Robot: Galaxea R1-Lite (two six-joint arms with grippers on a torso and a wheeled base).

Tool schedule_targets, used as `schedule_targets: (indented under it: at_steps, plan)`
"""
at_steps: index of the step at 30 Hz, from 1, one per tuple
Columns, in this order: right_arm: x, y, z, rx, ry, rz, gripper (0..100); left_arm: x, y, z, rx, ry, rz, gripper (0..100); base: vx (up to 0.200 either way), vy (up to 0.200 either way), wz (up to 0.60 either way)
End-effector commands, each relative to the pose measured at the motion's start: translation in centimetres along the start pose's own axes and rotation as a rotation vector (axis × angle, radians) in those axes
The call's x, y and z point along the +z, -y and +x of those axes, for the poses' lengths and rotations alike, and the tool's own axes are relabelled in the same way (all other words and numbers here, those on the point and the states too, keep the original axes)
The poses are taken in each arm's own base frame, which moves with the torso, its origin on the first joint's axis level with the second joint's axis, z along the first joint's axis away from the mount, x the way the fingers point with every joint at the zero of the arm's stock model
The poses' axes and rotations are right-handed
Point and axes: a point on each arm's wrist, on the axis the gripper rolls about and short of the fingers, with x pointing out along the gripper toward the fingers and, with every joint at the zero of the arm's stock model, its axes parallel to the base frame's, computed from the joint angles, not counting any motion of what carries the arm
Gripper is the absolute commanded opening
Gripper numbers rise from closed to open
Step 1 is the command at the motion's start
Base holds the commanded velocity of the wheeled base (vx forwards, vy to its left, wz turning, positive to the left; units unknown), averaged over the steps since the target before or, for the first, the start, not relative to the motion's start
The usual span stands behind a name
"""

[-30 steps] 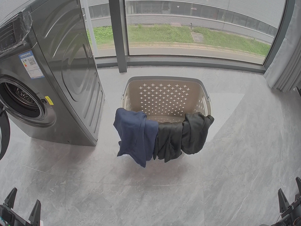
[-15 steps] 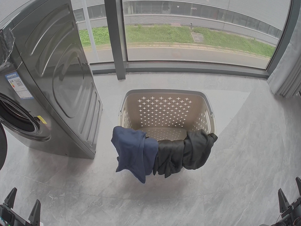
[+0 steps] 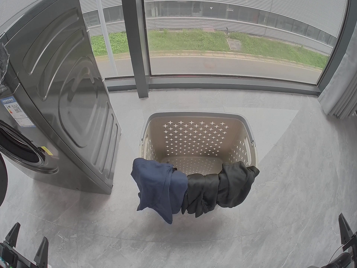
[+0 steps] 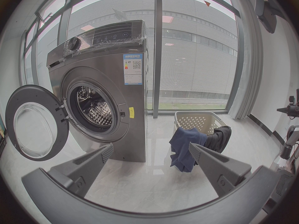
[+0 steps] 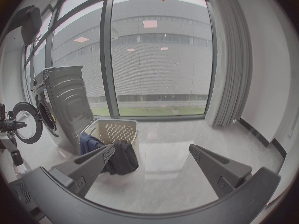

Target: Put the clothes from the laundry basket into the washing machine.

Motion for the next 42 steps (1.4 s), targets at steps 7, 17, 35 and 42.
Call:
schedule_targets:
  at_steps: [7,17,35,42]
  plan:
    - [-0.3,-0.5,8.5,0.117,-0.471,0.088,100,-0.4,0.0,0.0,0.000,-0.003,-0.003,100,0.000,0.000,0.00]
    - [-1.0,-1.8,15.1,0.164,-0.575,0.144,100,-0.4,0.0,0.0,0.000,-0.003,-0.003,100,0.000,0.000,0.00]
    - [-4.6,-7.0,22.1,0.206,-0.649,0.194,100,-0.4,0.0,0.0,0.000,-0.003,0.000,100,0.000,0.000,0.00]
    - [-6.1,-7.9,24.2,0.210,-0.650,0.188,100,-0.4,0.0,0.0,0.000,-0.003,0.000,100,0.000,0.000,0.00]
